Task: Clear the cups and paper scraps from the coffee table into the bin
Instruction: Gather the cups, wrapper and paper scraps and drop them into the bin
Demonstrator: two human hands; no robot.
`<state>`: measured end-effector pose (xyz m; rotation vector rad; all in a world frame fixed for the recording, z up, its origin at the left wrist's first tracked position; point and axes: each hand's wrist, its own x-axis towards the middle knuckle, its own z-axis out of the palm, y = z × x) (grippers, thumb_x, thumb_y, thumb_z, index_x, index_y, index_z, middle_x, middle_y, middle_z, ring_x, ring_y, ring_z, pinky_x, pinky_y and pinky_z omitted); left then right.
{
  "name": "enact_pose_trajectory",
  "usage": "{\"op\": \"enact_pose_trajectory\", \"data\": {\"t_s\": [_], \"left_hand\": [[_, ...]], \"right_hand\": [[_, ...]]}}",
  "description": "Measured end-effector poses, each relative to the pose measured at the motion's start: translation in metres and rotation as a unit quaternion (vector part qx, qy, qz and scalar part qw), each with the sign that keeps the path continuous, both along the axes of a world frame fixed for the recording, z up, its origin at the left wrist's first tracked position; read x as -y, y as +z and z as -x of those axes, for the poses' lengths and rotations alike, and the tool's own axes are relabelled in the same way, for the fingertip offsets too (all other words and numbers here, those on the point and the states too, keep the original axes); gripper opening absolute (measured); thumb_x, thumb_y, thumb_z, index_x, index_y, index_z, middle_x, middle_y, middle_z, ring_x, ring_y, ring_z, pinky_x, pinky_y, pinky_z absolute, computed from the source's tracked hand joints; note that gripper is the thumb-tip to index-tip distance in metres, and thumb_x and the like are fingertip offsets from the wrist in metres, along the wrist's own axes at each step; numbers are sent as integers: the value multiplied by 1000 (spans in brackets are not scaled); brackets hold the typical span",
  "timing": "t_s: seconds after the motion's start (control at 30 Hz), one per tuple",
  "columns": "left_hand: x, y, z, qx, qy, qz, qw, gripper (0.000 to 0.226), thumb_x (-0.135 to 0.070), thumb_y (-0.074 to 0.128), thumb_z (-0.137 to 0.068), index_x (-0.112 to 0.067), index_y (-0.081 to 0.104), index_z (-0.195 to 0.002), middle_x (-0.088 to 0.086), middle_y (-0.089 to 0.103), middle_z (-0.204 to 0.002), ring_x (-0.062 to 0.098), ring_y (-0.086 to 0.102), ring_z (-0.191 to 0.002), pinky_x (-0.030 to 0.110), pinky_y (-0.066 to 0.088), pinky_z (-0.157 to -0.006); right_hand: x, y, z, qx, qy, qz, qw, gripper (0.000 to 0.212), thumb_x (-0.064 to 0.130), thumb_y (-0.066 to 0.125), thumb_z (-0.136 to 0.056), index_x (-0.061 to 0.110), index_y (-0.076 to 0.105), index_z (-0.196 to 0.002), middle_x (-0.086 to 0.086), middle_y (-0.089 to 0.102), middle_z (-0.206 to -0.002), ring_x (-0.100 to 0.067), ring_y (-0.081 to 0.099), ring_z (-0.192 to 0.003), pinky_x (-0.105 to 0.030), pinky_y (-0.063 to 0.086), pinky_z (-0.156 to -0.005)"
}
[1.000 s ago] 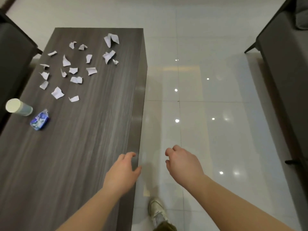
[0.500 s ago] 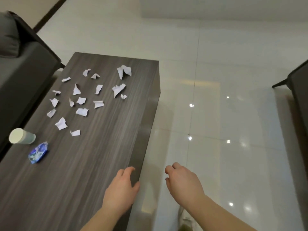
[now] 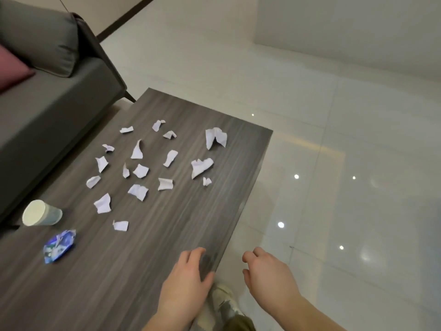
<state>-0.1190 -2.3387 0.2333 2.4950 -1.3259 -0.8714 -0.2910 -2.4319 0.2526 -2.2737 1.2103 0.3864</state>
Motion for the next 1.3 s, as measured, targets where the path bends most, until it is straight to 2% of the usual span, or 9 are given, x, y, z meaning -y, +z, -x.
{"op": "enact_pose_trajectory", "data": {"t_s": [0.23,0.33,0.47,0.63,0.73,0.87,1.07,1.2,1.3], "left_hand": [[60,-8,-61,-4,41,-21,999,58,-52,59,-84,-39,33,-134,-14,39,-129,14,54,-114,37,49,-85],[87,-6,-79,-15,66,-14,998,59,-52,59,-85,-36,33,-136,-11,40,-129,15,53,-115,37,49,-86],[121,-5,-99,-10,58,1,998,58,-50,56,-88,-34,31,-138,-10,40,-129,16,51,-114,34,49,-85],[173,-6,-115,21,-23,41,999,50,-40,52,-92,-39,33,-138,-17,37,-134,11,39,-122,29,44,-93],[209,-8,-120,20,-22,49,998,50,-38,53,-91,-39,33,-137,-15,39,-132,13,40,-120,29,42,-95],[249,-20,-129,8,7,29,1000,52,-37,53,-92,-38,31,-139,-10,38,-135,17,41,-121,32,43,-94],[286,-40,-132,13,10,-36,999,51,-27,51,-92,-36,32,-139,-7,32,-140,20,36,-126,38,47,-90],[292,-54,-131,36,-22,-88,995,61,-16,58,-85,-34,31,-137,-2,31,-135,25,35,-118,36,42,-92],[297,-59,-133,28,-26,-98,994,60,-8,59,-81,-29,37,-133,1,33,-129,26,36,-112,35,41,-85]], "right_hand": [[77,-4,-60,11,-2,13,1000,23,31,40,-98,22,51,-115,-1,53,-109,-25,59,-95,-35,49,-72],[106,-4,-78,18,-21,23,999,25,39,41,-96,24,46,-115,1,51,-111,-23,60,-96,-33,44,-69],[144,-7,-105,42,-65,45,996,31,42,43,-94,26,45,-120,4,49,-115,-17,58,-97,-29,49,-72],[192,-16,-135,68,-60,65,994,38,41,49,-95,25,47,-129,4,49,-128,-14,55,-108,-25,50,-82],[228,-15,-156,90,-67,60,992,46,41,53,-94,24,44,-135,2,45,-136,-15,50,-118,-29,51,-88],[280,-17,-187,125,-77,53,988,47,38,58,-91,26,41,-134,-1,39,-140,-20,43,-122,-32,49,-84],[338,-39,-224,66,-39,12,997,63,44,58,-91,31,28,-145,-8,19,-155,-27,23,-141,-40,44,-97],[353,-54,-243,10,-4,-9,1000,61,43,57,-91,31,29,-144,-6,25,-150,-27,42,-126,-37,49,-84],[358,-61,-252,-32,38,-7,999,54,25,58,-92,26,34,-140,-6,41,-135,-23,52,-107,-31,48,-74]]}}
